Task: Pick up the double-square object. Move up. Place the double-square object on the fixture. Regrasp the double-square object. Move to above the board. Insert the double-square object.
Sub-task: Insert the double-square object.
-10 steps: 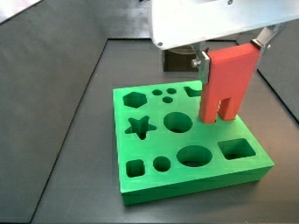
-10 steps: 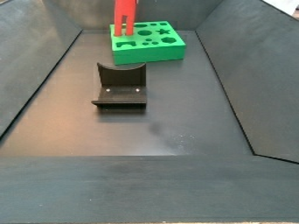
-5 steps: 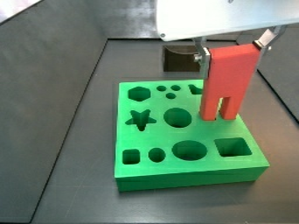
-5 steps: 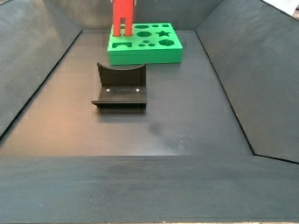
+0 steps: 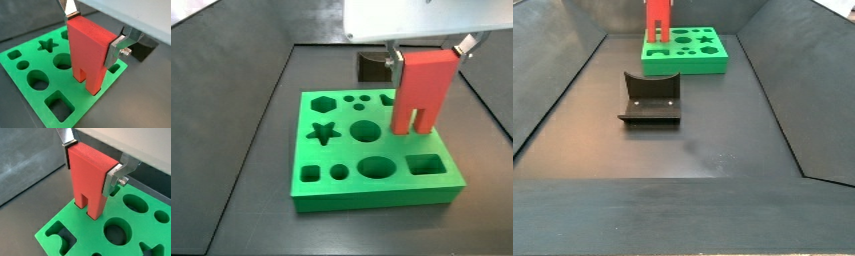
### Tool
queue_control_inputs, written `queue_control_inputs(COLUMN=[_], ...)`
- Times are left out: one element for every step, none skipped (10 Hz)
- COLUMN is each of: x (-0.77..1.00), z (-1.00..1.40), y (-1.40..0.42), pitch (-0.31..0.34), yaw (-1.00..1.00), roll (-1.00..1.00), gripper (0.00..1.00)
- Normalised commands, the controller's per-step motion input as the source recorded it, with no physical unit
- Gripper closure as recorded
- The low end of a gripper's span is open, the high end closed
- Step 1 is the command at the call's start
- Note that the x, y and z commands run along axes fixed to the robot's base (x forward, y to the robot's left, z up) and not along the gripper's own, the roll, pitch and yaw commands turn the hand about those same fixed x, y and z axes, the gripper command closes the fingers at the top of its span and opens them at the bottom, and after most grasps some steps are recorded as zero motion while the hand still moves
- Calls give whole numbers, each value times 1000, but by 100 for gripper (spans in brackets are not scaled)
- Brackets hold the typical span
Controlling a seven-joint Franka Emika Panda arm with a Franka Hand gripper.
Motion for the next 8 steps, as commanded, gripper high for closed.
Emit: queue_control_inputs(x=[0, 220, 71, 377, 489, 286, 269, 89], z=[29, -417, 0, -349, -474, -646, -677, -851], y=[-37, 103, 89, 94, 177, 289, 326, 160], pitch=[500, 396, 66, 279, 326, 190, 197, 87], yaw=[0, -209, 0, 0, 0, 0, 0, 0], roll=[273, 0, -31, -93, -177, -187, -163, -121], gripper=[100, 100, 100, 100, 100, 100, 100, 100])
